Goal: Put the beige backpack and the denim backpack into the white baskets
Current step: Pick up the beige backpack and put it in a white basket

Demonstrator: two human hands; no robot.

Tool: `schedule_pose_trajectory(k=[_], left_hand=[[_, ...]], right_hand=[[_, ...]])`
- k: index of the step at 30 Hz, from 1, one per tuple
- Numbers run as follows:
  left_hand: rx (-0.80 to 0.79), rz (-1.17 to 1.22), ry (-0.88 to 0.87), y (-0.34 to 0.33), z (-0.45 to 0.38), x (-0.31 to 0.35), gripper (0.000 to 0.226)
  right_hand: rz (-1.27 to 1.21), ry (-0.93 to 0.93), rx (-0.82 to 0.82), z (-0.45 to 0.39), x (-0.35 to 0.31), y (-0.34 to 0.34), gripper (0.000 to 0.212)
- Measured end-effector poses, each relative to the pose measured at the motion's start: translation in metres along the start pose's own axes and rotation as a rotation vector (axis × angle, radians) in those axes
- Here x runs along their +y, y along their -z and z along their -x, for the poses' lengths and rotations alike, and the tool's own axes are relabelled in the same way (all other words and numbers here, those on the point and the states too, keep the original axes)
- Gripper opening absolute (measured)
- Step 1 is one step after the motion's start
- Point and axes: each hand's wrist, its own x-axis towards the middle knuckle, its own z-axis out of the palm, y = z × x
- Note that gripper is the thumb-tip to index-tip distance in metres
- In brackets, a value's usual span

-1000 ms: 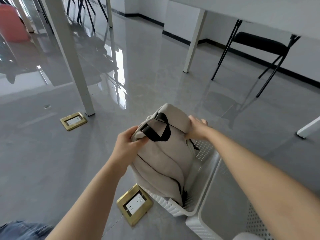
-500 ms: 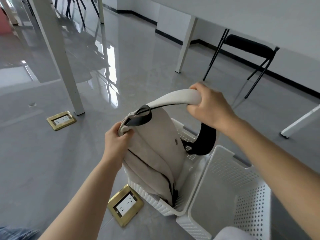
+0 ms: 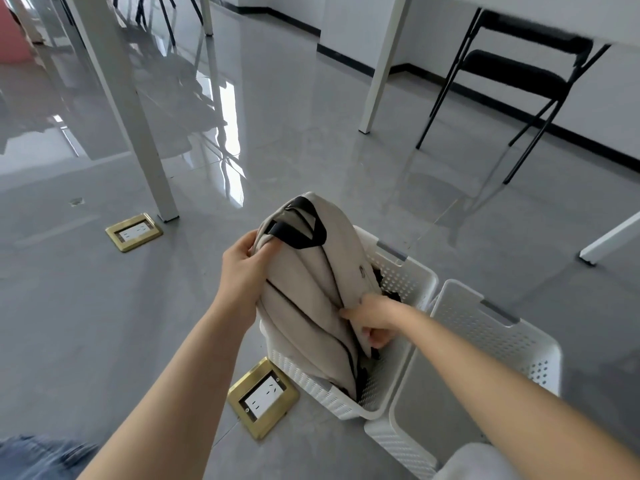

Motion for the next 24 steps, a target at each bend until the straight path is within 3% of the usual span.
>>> schedule_pose_trajectory(k=[2, 5, 9, 13, 18, 22, 24], left_hand=[[-0.011, 0.015, 0.007, -0.002, 0.0, 0.002, 0.017], [-0.028, 0.032, 0.006, -0.004, 0.001, 0.003, 0.016], [-0.097, 0.062, 0.013, -0.006, 0.004, 0.004, 0.017], [-0.096, 0.025, -0.005, -0.004, 0.003, 0.005, 0.021], [-0.18, -0.083, 0.003, 0.002, -0.003, 0.011, 0.033], [-0.213, -0.094, 0.027, 0.006, -0.008, 0.008, 0.043], [-0.256, -0.09, 0.016, 0.004, -0.007, 0.007, 0.047]], right_hand=[[-0.146, 0.167, -0.026, -0.01, -0.001, -0.011, 0.055], [-0.029, 0.428, -0.015, -0.014, 0.002, -0.03, 0.078], [0.192, 0.46, 0.105, -0.027, 0.02, -0.042, 0.097], [0.348, 0.489, 0.124, -0.019, 0.027, -0.036, 0.062], [0.046, 0.665, 0.101, 0.042, 0.028, -0.008, 0.047], [-0.367, 0.696, 0.399, 0.078, 0.032, 0.042, 0.032], [-0.393, 0.69, 0.543, 0.081, 0.025, 0.06, 0.025]])
